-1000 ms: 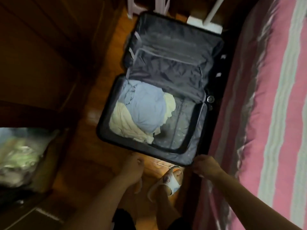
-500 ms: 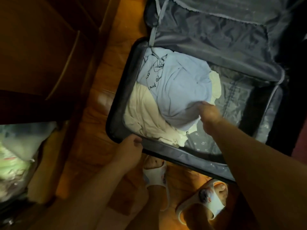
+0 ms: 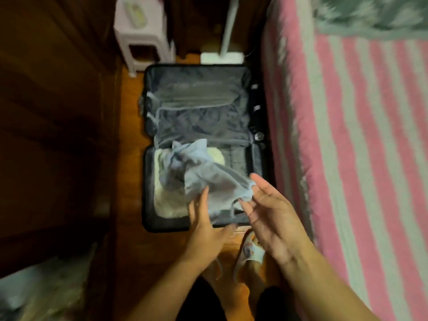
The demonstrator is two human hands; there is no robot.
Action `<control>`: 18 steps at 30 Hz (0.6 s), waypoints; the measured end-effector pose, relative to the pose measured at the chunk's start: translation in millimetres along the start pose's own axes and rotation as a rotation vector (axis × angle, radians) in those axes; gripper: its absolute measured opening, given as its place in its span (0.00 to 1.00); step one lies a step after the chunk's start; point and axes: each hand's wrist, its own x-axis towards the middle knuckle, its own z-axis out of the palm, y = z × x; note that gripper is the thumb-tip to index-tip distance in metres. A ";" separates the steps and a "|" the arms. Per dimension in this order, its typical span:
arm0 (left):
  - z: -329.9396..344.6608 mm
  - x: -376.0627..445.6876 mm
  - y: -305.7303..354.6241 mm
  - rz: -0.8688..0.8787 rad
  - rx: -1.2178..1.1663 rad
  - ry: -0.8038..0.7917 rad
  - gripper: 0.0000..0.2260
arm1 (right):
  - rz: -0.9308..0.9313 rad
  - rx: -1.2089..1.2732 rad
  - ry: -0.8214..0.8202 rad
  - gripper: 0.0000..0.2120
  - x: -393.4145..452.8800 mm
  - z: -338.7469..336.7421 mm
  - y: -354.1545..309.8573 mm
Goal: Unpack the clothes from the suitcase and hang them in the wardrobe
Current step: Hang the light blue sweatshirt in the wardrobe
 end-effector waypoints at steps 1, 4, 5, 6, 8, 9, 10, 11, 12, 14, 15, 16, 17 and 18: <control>3.9 -9.5 34.8 0.108 0.075 0.041 0.38 | -0.048 0.045 -0.026 0.14 -36.7 10.0 -19.0; 4.1 -19.2 114.8 0.350 0.295 0.299 0.14 | -0.265 0.146 -0.023 0.19 -123.2 10.9 -86.9; 1.1 -20.6 139.7 0.386 0.328 0.357 0.11 | -0.371 0.168 -0.014 0.21 -148.7 0.2 -114.4; -1.8 -22.1 165.8 0.393 0.317 0.357 0.08 | -0.485 0.171 0.007 0.24 -172.1 -16.0 -142.7; 9.9 -32.0 224.9 0.349 0.170 0.152 0.08 | -0.692 0.115 0.063 0.29 -220.3 -50.7 -191.9; 24.1 -38.7 257.4 0.357 0.073 0.047 0.10 | -0.774 0.051 0.118 0.28 -242.6 -70.0 -212.1; 42.0 -45.9 293.9 0.385 -0.011 -0.018 0.11 | -0.861 -0.016 0.209 0.24 -263.1 -91.0 -231.5; 62.1 -55.5 332.2 0.431 -0.058 -0.076 0.11 | -0.961 -0.100 0.333 0.20 -282.5 -114.3 -250.5; 81.2 -70.8 370.5 0.530 -0.036 -0.153 0.09 | -1.064 -0.209 0.500 0.20 -302.8 -138.0 -270.0; 118.2 -103.3 436.7 0.897 0.299 -0.307 0.14 | -1.236 -0.456 0.850 0.18 -345.6 -185.4 -311.9; 137.0 -118.8 466.7 1.076 0.563 -0.356 0.22 | -1.295 -0.568 1.010 0.16 -368.5 -212.0 -332.8; 155.0 -132.7 494.1 1.222 0.808 -0.342 0.27 | -1.337 -0.677 1.152 0.15 -393.1 -237.0 -352.8; 172.6 -144.2 519.1 1.341 0.990 -0.267 0.27 | -1.368 -0.772 1.267 0.14 -416.8 -262.0 -372.3; 190.8 -158.1 543.6 1.409 1.069 -0.157 0.26 | -1.377 -0.835 1.373 0.13 -441.2 -284.5 -388.7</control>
